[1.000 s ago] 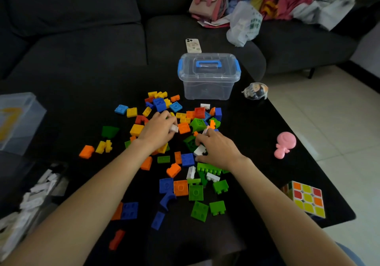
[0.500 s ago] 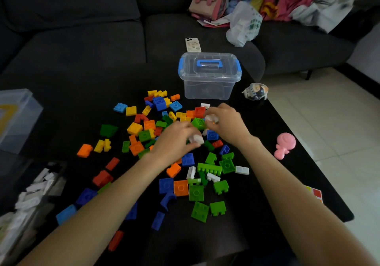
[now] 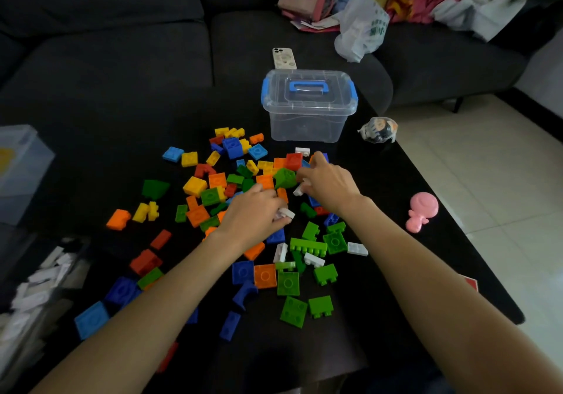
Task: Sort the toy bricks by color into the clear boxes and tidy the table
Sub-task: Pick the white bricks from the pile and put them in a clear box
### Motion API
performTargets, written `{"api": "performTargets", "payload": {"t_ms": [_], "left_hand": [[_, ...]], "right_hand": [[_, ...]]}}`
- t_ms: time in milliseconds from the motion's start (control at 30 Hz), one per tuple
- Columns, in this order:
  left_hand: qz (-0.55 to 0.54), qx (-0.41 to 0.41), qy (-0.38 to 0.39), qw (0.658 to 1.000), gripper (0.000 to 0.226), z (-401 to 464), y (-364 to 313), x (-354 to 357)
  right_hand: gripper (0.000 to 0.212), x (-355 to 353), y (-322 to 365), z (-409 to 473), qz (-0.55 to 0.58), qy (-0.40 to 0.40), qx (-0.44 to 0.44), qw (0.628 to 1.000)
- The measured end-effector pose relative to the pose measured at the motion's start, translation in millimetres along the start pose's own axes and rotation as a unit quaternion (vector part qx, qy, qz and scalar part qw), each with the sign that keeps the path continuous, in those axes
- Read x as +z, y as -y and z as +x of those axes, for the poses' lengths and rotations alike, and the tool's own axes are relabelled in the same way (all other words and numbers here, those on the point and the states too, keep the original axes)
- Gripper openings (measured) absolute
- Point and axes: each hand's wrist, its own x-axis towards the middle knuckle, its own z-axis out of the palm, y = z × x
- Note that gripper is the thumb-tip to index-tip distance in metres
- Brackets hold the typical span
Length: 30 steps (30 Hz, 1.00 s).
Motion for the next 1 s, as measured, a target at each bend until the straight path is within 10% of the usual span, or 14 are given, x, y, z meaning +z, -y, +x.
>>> {"api": "performTargets", "payload": {"t_ms": [400, 633, 1000], "left_hand": [[-0.028, 0.029, 0.075, 0.996, 0.026, -36.3, -22.5, -8.6], [0.012, 0.029, 0.089, 0.996, 0.026, -32.9, -28.5, -9.1], [-0.081, -0.046, -0.037, 0.995, 0.023, -37.7, -0.2, 2.6]], "right_hand": [[0.034, -3.5, 11.3, -5.9, -0.018, 0.023, -0.031, 0.999], [0.025, 2.4, 9.7, -26.7, 0.253, -0.053, 0.041, 0.965], [0.019, 6.9, 5.9, -43.2, 0.37, -0.091, 0.123, 0.916]]}}
